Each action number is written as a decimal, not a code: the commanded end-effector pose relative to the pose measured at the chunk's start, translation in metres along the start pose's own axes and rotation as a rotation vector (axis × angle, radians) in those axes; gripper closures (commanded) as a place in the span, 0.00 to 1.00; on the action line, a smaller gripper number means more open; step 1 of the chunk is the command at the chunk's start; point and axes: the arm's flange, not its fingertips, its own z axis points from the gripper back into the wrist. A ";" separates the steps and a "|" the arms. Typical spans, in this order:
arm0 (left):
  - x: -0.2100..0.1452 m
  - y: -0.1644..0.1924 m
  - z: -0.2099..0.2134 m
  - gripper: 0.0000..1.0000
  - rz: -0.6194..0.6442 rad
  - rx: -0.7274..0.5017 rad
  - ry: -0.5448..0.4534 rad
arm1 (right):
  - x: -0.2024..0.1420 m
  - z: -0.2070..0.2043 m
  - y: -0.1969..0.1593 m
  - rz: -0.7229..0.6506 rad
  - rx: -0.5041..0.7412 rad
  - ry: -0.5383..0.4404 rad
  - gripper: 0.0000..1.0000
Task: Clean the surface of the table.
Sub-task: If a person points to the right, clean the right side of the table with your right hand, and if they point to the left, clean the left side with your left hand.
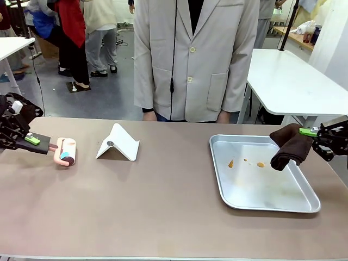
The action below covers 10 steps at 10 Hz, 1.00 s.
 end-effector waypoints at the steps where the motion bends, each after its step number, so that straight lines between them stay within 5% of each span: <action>1: 0.006 0.003 -0.017 0.78 0.032 0.079 0.019 | -0.003 0.003 0.003 -0.001 0.010 0.010 1.00; 6: 0.020 -0.008 -0.027 0.78 0.024 0.042 0.047 | -0.003 0.003 0.003 -0.001 0.010 0.010 1.00; 10: -0.010 -0.030 0.020 0.78 -0.104 -0.120 0.020 | -0.003 0.003 0.003 -0.001 0.010 0.010 1.00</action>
